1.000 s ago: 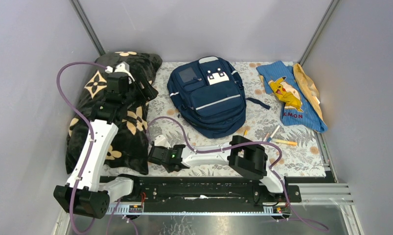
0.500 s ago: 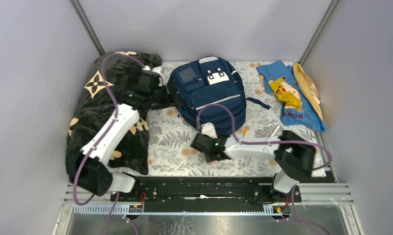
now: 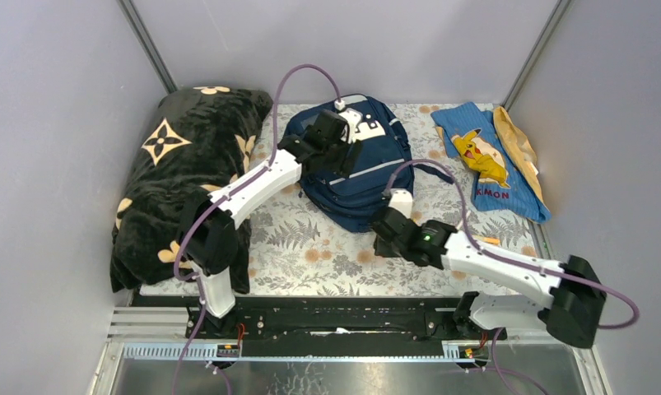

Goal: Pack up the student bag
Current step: Pick up the stationery from the center of the board.

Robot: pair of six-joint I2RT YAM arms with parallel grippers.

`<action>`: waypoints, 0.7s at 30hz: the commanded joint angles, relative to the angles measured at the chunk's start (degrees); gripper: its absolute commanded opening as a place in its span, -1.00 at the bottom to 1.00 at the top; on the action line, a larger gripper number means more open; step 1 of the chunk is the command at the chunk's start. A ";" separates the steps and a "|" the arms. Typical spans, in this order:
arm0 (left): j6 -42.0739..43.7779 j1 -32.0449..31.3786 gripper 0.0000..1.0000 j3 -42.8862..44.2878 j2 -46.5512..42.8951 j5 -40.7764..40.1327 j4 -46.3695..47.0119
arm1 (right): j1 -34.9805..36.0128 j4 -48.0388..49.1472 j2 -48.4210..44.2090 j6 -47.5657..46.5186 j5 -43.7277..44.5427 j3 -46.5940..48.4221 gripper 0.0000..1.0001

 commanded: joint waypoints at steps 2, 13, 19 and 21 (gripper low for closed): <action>15.02 -4.04 0.58 -4.11 -3.02 -0.14 8.33 | -6.75 -3.35 -7.71 3.35 0.16 -1.09 -0.90; 22.22 -9.64 0.82 -17.00 -6.36 -1.63 22.77 | -27.37 2.25 -8.18 -3.04 -10.14 1.90 -0.89; 23.04 -11.34 0.79 -15.77 -2.64 -7.51 23.26 | -31.07 4.11 -6.94 -4.06 -13.57 2.74 -0.90; 25.19 -12.52 0.80 -16.15 -1.66 -9.88 23.85 | -31.36 4.46 -6.85 -3.93 -13.95 2.24 -0.90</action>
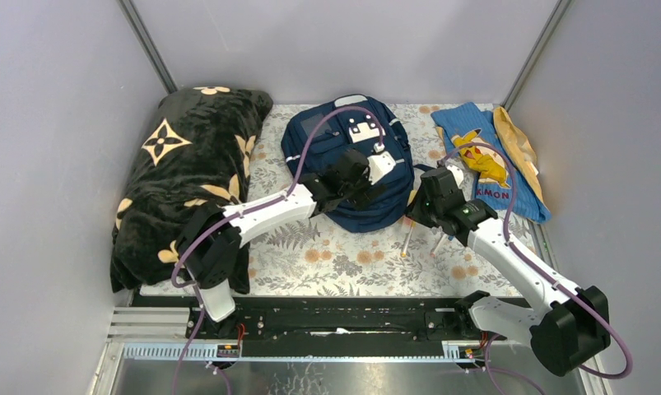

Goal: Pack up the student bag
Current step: Place the stationery in the student bag.

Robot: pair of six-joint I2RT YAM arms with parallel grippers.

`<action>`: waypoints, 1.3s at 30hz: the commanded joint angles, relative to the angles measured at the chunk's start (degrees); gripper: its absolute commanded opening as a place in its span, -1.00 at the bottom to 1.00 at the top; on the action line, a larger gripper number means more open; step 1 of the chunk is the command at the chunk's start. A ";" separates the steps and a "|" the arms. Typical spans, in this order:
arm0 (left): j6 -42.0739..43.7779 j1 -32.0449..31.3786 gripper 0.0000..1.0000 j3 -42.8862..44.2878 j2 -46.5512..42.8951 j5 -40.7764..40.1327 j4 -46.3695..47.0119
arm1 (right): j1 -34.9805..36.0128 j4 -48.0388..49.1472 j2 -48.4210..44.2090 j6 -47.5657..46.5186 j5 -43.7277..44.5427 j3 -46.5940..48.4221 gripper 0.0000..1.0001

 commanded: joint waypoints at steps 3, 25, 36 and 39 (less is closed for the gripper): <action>4.78 -1.99 0.71 1.97 4.89 -10.50 4.97 | -0.93 3.33 0.39 -0.63 -3.67 1.11 -0.91; -20.37 6.84 -1.00 13.53 0.24 7.54 -2.12 | -0.96 19.16 2.72 5.22 -10.21 -0.30 -0.89; -32.48 10.93 -1.00 16.27 -0.14 26.38 -2.90 | -0.94 33.46 16.86 11.74 -12.40 9.84 -0.78; -33.64 10.93 -1.00 16.38 0.32 27.09 -2.89 | -0.95 35.58 19.18 14.92 -11.64 11.10 -0.77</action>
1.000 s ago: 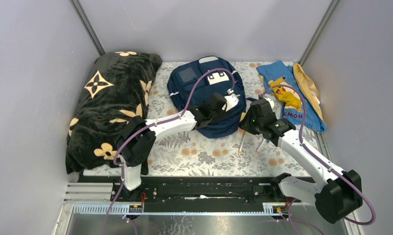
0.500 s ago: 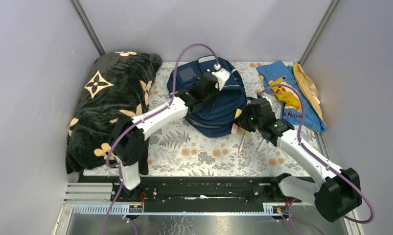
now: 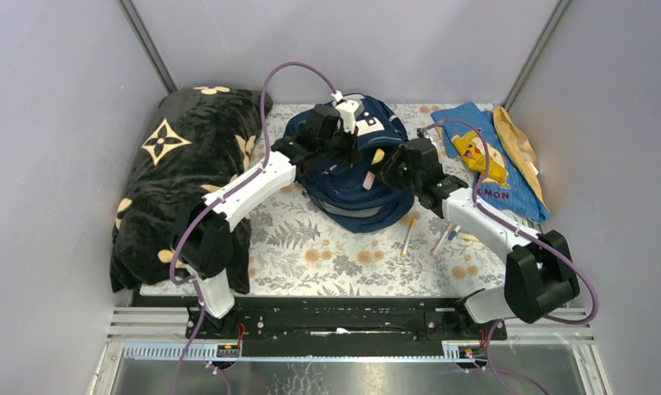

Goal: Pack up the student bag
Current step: Place the stationery in the student bag.

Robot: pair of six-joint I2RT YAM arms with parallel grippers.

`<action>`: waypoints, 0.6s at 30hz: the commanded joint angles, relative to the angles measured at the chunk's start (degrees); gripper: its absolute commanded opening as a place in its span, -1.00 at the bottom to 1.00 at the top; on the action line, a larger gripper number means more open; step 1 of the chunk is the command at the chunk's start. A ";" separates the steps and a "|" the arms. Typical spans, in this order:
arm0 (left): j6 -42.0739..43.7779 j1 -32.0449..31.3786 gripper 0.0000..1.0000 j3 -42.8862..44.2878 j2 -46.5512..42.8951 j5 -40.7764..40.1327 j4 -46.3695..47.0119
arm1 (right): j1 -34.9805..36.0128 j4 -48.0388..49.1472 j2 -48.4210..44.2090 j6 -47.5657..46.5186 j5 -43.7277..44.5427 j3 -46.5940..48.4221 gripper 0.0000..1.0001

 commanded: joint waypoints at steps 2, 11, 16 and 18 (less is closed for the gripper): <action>-6.41 -0.79 -1.00 2.58 -1.73 8.55 3.17 | -0.29 8.53 3.76 6.81 0.62 5.08 -0.77; -7.36 -0.41 -1.00 1.72 -3.07 9.35 3.83 | 0.04 11.81 12.72 8.52 7.64 10.00 -0.15; -8.86 1.55 -1.00 1.59 -2.57 11.41 4.69 | 0.04 12.72 8.16 3.38 8.28 7.89 0.27; -8.44 1.88 -1.00 1.38 -1.84 11.72 4.87 | -0.03 14.37 4.51 2.37 9.71 3.88 0.35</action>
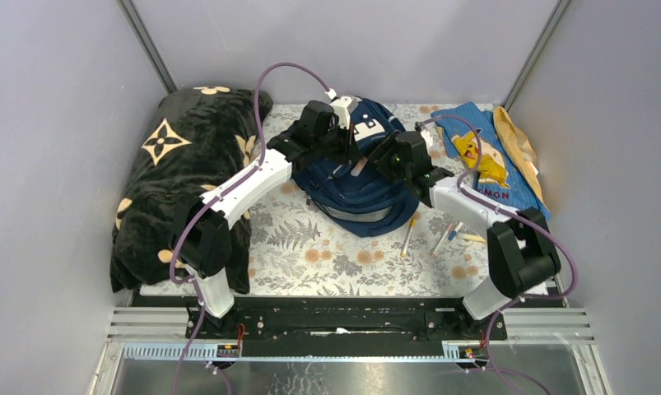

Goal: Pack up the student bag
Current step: Place the stationery in the student bag.

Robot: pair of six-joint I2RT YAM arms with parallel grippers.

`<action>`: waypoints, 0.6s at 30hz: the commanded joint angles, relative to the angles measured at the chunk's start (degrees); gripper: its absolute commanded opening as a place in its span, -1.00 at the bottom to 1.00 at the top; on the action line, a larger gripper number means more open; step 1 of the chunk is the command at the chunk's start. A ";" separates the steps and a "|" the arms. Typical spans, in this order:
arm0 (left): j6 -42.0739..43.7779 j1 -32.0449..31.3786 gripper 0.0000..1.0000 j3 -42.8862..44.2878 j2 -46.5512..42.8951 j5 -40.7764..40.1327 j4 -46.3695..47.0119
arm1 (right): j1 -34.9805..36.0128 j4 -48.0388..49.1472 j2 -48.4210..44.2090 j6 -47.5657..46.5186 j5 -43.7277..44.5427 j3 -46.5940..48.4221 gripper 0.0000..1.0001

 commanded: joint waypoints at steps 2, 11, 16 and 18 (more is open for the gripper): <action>-2.06 0.66 -1.00 1.51 -0.82 5.28 3.62 | -0.07 3.74 -10.56 -6.33 5.71 -3.07 0.38; -2.35 1.61 -1.00 -3.89 -1.51 4.22 5.33 | -0.76 -27.09 -24.71 -17.01 25.97 -5.20 0.41; -2.12 2.98 -1.00 -3.59 -0.35 5.30 3.18 | -1.15 -34.77 -29.54 -15.69 17.23 -12.38 0.31; -1.61 3.41 -1.00 -2.95 0.00 4.74 1.41 | -1.14 -32.98 -31.75 -16.16 11.71 -16.51 0.30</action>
